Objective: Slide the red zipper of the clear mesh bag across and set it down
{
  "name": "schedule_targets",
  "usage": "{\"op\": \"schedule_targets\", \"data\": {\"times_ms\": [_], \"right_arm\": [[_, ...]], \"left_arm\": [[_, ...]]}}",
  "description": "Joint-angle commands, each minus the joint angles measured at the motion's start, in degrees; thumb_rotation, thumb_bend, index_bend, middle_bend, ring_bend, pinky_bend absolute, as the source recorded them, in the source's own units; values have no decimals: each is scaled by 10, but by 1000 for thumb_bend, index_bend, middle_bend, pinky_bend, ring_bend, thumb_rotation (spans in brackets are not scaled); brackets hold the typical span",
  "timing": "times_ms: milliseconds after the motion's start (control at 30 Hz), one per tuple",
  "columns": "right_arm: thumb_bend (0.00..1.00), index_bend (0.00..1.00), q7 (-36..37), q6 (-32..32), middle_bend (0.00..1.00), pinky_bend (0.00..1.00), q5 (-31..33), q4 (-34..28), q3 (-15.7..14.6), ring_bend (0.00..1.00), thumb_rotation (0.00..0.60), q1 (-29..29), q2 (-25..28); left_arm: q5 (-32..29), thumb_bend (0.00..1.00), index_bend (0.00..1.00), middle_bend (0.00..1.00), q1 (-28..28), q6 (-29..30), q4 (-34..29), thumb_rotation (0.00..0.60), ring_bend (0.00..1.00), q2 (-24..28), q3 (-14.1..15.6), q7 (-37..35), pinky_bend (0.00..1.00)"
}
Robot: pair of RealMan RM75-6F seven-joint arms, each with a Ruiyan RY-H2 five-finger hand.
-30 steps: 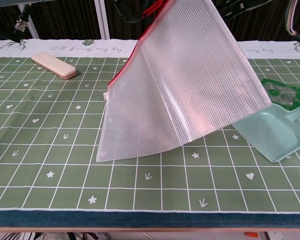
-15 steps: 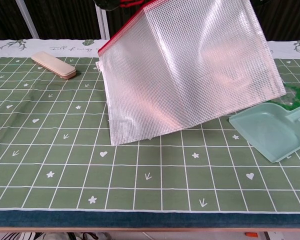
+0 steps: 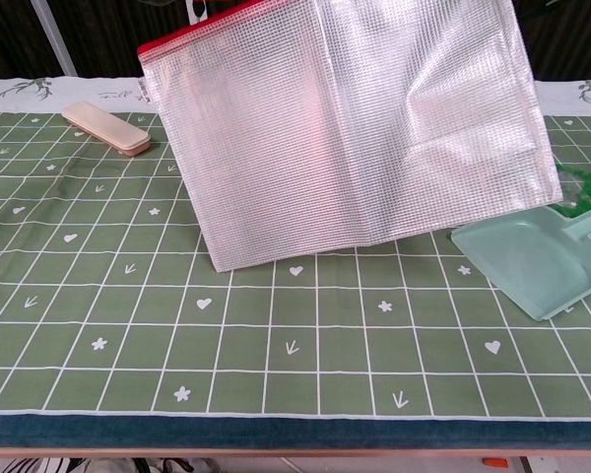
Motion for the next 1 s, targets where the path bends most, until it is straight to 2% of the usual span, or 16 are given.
{"op": "schedule_targets", "data": {"times_ms": [33,1000], "right_arm": [[543,676,1,-3,218,223,0,3,-3,0,600,-3,5],[544,675,22,-13,218,223,-4,21,-31,0,600,-8,22]], "left_arm": [[13,463,625,161,12,-4,-7,600,0,12,6,-10,0],[47,464,624,161,62,-23,-3,600,0,58,17,-51,0]]}}
